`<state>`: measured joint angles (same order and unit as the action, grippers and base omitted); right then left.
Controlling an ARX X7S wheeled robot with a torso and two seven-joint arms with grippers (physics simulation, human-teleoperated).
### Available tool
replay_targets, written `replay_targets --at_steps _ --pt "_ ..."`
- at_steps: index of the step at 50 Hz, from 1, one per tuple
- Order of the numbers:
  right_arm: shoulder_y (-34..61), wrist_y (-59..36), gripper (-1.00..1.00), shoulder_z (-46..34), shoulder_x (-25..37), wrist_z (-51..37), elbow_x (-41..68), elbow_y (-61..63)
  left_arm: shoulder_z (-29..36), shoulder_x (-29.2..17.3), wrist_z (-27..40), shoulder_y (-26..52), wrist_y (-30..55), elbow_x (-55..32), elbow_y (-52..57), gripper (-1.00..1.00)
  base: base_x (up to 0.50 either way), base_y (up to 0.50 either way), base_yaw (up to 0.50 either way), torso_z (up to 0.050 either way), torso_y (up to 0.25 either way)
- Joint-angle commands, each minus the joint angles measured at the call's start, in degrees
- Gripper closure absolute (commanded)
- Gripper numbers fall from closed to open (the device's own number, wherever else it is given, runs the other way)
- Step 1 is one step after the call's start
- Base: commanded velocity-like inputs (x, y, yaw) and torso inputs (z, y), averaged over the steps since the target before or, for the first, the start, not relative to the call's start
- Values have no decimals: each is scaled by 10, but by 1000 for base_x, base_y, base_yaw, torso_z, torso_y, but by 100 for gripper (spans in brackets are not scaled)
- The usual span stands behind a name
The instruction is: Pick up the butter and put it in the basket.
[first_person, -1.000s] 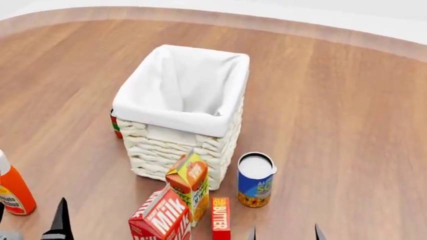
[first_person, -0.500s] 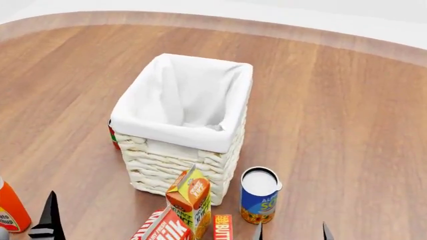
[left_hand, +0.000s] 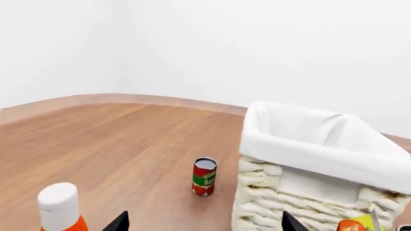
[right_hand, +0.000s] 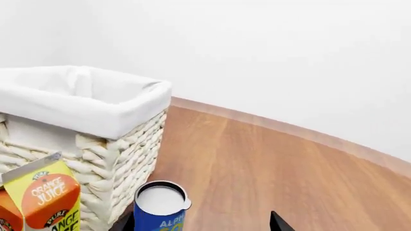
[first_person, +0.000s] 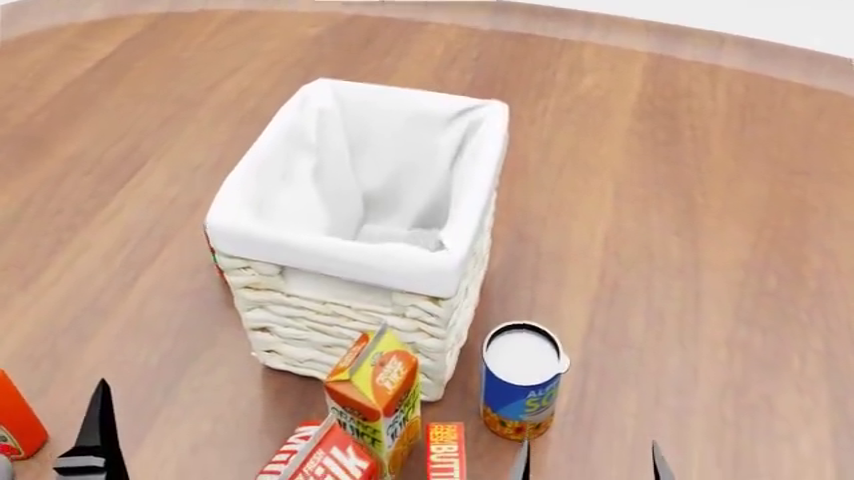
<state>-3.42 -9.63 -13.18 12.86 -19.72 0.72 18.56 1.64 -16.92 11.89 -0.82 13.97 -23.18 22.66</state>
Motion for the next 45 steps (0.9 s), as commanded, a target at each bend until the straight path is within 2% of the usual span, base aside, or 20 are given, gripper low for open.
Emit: replay_targets --at_steps 1,20,30,34,45 --pt "2 -4 -100 -4 3 -6 -1 1 -2 -3 3 0 2 -6 4 -100 0 0 0 0 -250" --pt "5 -7 -100 -10 7 -12 0 1 -8 -10 7 2 5 -18 12 -100 0 0 0 0 -249" --pt "-29 11 -100 -9 16 -18 3 17 -15 -12 20 -1 19 -31 25 -100 0 0 0 0 -5" --pt "-63 52 -100 -18 20 -13 9 10 -23 -15 30 -12 27 -39 46 -100 0 0 0 0 0" --pt "-62 82 -100 -54 19 10 8 -26 -40 -23 45 -29 40 -56 77 -100 0 0 0 0 0"
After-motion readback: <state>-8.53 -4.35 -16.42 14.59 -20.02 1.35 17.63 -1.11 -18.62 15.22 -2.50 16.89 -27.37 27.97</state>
